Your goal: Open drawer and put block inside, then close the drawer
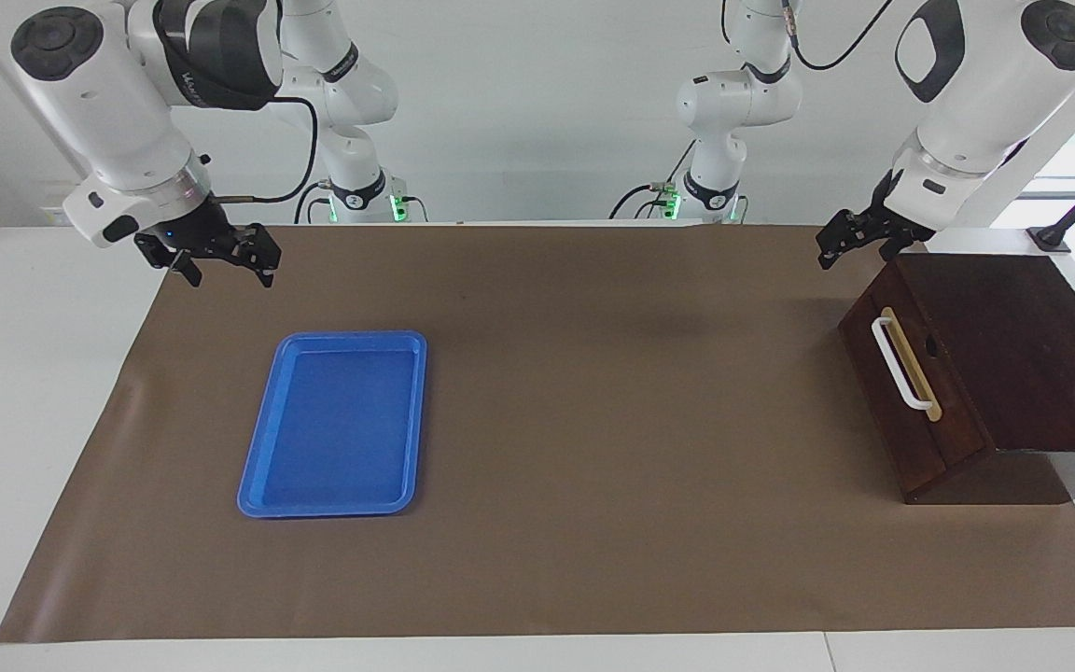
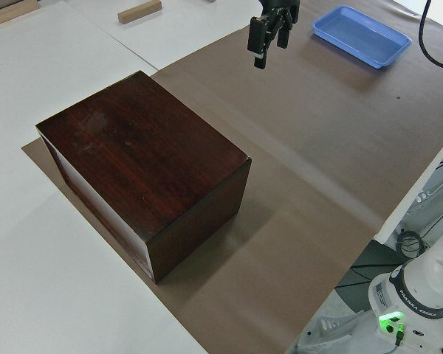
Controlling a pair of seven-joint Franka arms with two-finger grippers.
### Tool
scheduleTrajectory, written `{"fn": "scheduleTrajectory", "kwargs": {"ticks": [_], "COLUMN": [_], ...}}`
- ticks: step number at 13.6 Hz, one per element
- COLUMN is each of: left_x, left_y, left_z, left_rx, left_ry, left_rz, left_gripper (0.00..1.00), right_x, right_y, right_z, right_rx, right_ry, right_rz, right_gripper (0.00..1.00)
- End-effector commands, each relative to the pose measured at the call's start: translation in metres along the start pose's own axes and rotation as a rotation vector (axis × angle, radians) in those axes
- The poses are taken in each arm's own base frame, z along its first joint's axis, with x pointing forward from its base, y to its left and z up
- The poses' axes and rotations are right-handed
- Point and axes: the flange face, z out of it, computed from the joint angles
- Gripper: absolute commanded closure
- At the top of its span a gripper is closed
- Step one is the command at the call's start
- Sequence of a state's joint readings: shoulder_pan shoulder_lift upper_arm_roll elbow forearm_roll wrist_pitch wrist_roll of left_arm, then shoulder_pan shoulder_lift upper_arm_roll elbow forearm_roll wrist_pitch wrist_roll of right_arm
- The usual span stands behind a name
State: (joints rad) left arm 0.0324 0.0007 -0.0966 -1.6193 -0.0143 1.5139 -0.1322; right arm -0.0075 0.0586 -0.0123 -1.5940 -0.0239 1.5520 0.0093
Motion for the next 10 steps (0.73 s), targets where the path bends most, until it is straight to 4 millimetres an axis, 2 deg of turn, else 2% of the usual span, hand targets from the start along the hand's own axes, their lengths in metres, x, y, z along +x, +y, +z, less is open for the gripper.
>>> {"fn": "scheduleTrajectory", "kwargs": {"ticks": [1, 10], "left_x": [0.0078, 0.0106], "left_y": [-0.0019, -0.0012], "left_z": [-0.0026, -0.0044], "left_rx": [-0.003, -0.009], "left_ry": [0.014, 0.039], "left_rz": [0.021, 0.036], "left_gripper": [0.0, 0.0], "right_x": [-0.0064, -0.0064], "right_y": [0.0013, 0.0013], "right_z": [-0.0016, -0.0016], "right_rx": [0.008, 0.008], "right_ry": [0.001, 0.001], "right_rz": [0.015, 0.017], "right_gripper": [0.0, 0.0]}}
